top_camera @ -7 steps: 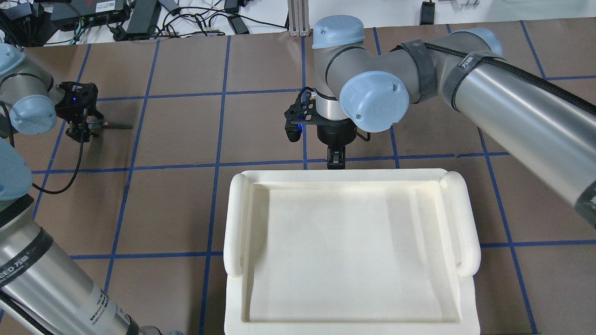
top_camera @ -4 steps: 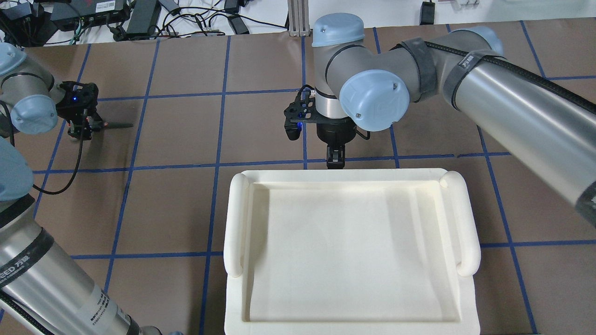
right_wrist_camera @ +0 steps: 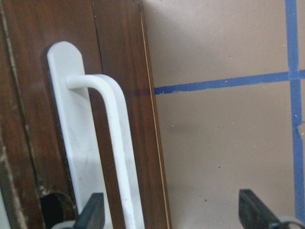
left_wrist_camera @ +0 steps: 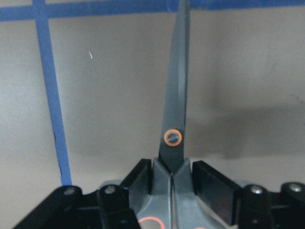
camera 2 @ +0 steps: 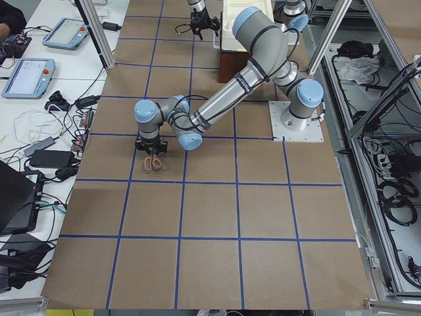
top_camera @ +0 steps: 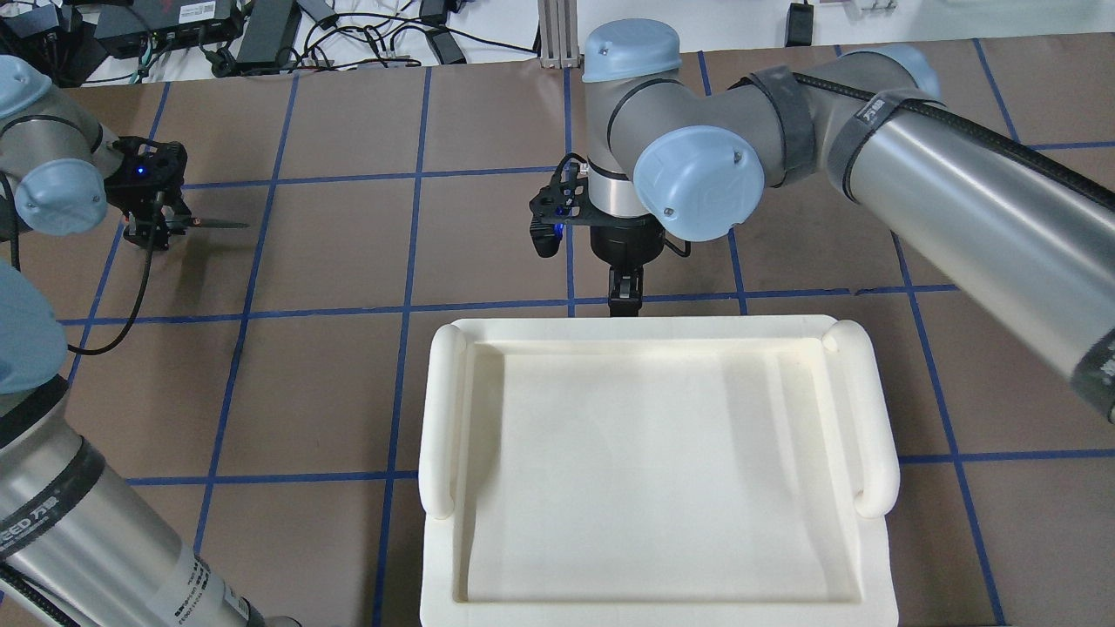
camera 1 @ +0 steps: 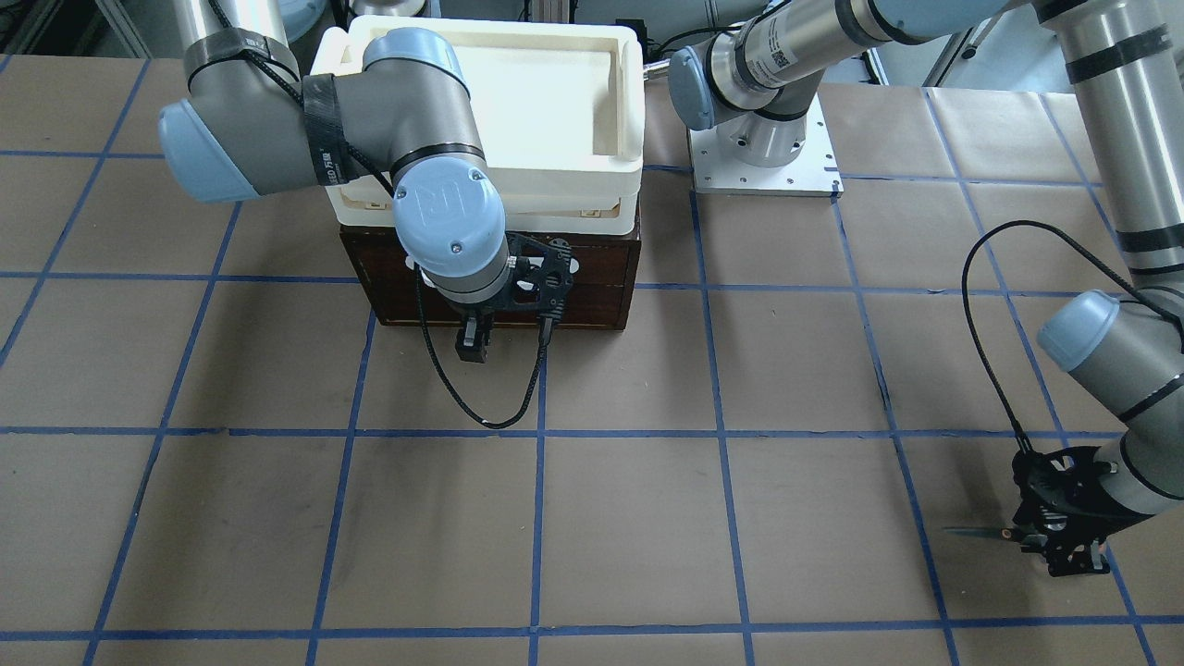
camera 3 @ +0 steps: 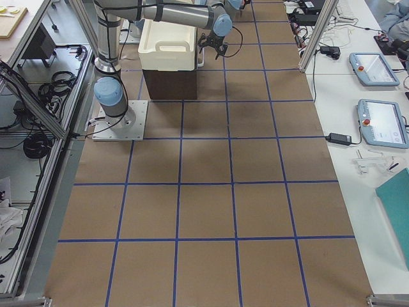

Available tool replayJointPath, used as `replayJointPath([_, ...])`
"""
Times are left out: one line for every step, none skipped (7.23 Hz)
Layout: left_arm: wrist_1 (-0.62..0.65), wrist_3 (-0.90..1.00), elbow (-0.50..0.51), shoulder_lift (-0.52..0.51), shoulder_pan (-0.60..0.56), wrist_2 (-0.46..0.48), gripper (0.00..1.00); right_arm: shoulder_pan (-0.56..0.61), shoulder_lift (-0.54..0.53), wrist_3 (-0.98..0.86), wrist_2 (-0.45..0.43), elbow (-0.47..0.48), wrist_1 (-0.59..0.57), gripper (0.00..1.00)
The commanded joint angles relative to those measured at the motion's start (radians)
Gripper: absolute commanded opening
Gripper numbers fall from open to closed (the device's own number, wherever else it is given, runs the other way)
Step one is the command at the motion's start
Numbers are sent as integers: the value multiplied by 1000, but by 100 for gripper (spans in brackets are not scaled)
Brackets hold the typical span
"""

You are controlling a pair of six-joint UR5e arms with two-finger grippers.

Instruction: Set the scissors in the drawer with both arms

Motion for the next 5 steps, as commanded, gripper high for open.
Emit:
replayJointPath([-124,-1,1,90,-24,1,0,-1,20,15,4,-28,11,100])
replayJointPath([-190,-1,1,128,-24,2,0,-1,20,15,4,-27,19,100])
replayJointPath([-233,-1,1,168,-34,1,0,-1,19,15,3,-27,19,100])
replayJointPath([-276,-1,1,203,-59,1,0,-2,16,14,3,-27,28,100])
replayJointPath([-319,-3,1,242,-72,4,0,-2,20,14,0,-17,36,100])
